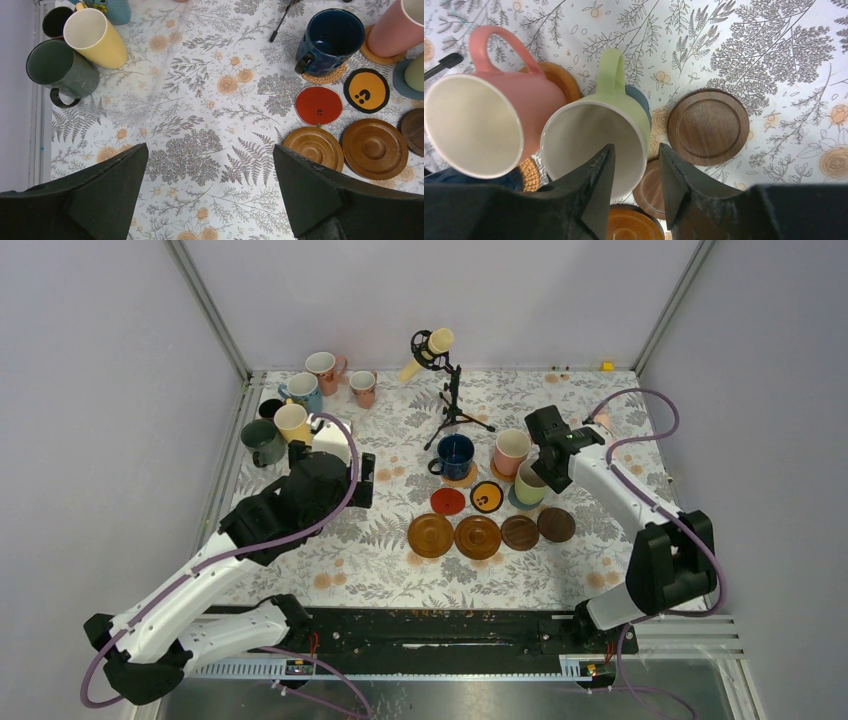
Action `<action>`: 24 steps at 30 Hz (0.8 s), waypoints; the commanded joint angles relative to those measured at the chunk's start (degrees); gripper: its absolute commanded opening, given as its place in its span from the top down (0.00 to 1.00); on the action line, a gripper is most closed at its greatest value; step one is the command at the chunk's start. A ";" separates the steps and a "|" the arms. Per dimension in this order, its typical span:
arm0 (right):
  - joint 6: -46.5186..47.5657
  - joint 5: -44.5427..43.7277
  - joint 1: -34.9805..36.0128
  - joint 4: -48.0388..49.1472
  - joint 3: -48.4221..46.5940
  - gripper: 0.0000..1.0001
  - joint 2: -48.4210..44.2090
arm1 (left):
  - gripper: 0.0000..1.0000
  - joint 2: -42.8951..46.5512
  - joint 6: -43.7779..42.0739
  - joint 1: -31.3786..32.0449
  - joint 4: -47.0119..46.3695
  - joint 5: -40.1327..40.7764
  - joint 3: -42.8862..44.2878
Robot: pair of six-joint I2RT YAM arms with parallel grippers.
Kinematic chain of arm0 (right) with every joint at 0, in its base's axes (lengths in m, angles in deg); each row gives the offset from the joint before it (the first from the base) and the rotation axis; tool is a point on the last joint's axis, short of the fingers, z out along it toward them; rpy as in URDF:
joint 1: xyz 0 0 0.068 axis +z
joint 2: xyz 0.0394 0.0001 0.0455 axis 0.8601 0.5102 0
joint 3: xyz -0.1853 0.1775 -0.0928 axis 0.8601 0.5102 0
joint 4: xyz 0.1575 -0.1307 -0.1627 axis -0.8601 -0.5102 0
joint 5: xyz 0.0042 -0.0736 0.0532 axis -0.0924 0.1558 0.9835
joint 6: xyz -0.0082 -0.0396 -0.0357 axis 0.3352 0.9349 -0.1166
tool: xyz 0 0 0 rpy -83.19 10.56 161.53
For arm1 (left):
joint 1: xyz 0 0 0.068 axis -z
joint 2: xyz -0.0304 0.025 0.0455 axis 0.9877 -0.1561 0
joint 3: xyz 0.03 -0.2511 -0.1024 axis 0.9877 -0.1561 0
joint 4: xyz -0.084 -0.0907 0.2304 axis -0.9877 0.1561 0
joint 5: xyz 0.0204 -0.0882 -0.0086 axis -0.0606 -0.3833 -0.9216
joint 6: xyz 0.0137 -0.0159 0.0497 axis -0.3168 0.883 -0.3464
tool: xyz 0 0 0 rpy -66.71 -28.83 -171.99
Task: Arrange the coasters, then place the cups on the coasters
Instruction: Place the cup on the coaster.
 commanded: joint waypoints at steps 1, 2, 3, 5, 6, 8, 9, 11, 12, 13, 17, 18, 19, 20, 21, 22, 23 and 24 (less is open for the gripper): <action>2.17 -0.47 -0.37 -3.25 -3.30 0.51 -5.74 | 0.01 -0.51 1.31 -0.20 -2.14 4.19 0.59; 3.20 -0.07 -0.41 -3.31 -3.50 0.49 -6.82 | 0.01 -0.77 1.59 -0.35 -2.07 4.40 0.86; 4.50 0.53 -0.41 -3.26 -3.54 0.47 -8.09 | 0.01 -1.12 1.84 -0.77 -2.01 4.10 1.21; 8.17 2.32 -0.41 -2.17 -3.43 0.45 -10.38 | 0.01 -1.82 2.28 -2.10 -2.02 1.70 2.08; 10.18 3.38 -0.41 -1.46 -3.11 0.42 -11.75 | 0.01 -2.36 2.73 -3.53 -2.03 -0.52 2.66; 15.83 7.13 -0.41 0.93 -1.94 0.32 -14.58 | 0.02 -3.90 4.05 -7.39 -2.07 -5.19 3.63; 19.14 9.67 -0.40 2.72 -0.36 0.28 -17.02 | 0.03 -4.89 5.04 -9.67 -2.30 -7.62 3.98; 25.28 14.36 -0.39 6.40 2.42 0.23 -21.08 | 0.05 -6.89 7.07 -14.70 -2.53 -11.78 5.14; 28.14 16.06 -0.41 7.39 3.38 0.22 -23.31 | 0.07 -7.78 8.07 -17.19 -3.20 -13.98 5.55; 30.42 17.06 -0.41 7.91 4.16 0.20 -25.19 | 0.07 -8.91 9.08 -19.39 -4.03 -14.98 6.07; 34.54 19.49 -0.36 9.26 7.00 0.13 -33.55 | 0.11 -13.75 10.97 -26.60 -10.12 -18.05 8.87; 34.59 20.13 -0.41 9.44 7.62 0.09 -35.23 | 0.11 -15.48 11.41 -28.15 -11.63 -18.72 9.84; 34.64 20.96 -0.41 9.61 8.08 0.05 -36.82 | 0.12 -17.52 12.13 -29.53 -12.69 -19.59 11.00; 34.82 21.95 -0.41 9.80 8.55 0.01 -38.31 | 0.14 -19.80 12.70 -30.78 -13.48 -20.61 12.51; 35.01 23.05 -0.41 10.12 9.07 0.01 -39.56 | 0.15 -22.29 13.21 -31.80 -14.33 -21.36 14.17; 35.07 24.31 -0.41 10.35 9.57 0.00 -41.00 | 0.17 -24.89 13.50 -32.67 -15.12 -21.96 15.92; 35.15 25.16 -0.41 10.52 10.11 0.01 -41.93 | 0.17 -27.82 14.04 -33.62 -15.64 -22.57 17.84; 35.23 25.98 -0.41 10.56 10.65 0.01 -42.62 | 0.18 -31.98 14.74 -34.64 -15.63 -24.08 20.57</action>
